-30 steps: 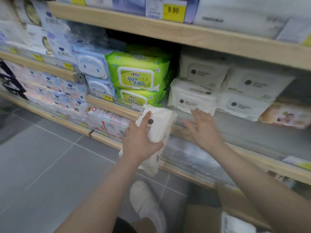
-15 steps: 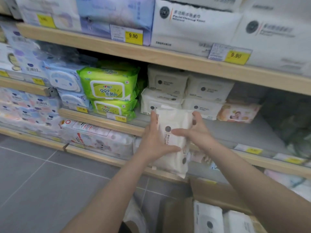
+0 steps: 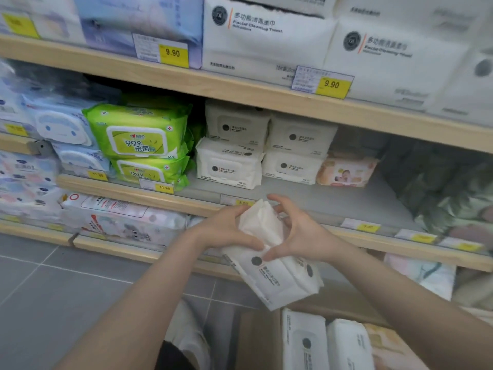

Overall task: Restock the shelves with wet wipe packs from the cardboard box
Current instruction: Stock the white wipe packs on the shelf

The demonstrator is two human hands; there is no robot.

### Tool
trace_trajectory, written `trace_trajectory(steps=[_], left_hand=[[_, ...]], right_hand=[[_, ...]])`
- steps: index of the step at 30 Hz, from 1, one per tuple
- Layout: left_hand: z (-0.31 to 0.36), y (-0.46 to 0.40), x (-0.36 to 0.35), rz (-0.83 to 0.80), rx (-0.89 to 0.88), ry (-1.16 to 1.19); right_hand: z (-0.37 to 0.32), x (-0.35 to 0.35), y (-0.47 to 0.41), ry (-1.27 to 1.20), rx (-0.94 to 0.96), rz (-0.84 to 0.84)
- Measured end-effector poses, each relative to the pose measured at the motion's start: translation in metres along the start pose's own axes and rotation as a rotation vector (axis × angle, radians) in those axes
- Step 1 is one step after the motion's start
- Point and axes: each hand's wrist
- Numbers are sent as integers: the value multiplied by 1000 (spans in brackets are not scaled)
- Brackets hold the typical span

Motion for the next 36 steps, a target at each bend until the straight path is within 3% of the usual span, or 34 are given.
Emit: trace_trajectory(steps=[5,11,16,20,25,28,32,36], left_hand=[[2,2,-4,71,-22,72],[-5,-12,-5,107,-62,97],[3,-49,17,245,-67,-143],[9,-97,48,403,-90,-425],[-7,-157,61,405,42,-937],[-23,-180,59,446,107,-974],[-46,-194,44,655,29,-942],[-49,-207,31,762,27,-912]], right_hand=[[20,-6,14,-36,-40,-96],[18,18,17,256,-23,66],[19,77,-11,599,51,156],[34,120,-51,641,23,231],[66,127,-113,705,-49,214],[96,105,-145,661,-37,195],[125,75,-161,768,-51,284],[136,70,-165,806,81,360]])
Point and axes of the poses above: each hand's wrist, its own y-axis away from the middle knuckle, its own x-axis out of the back of the hand, z = x × y, and after that the axes turned 2 degrees about x, right-handed
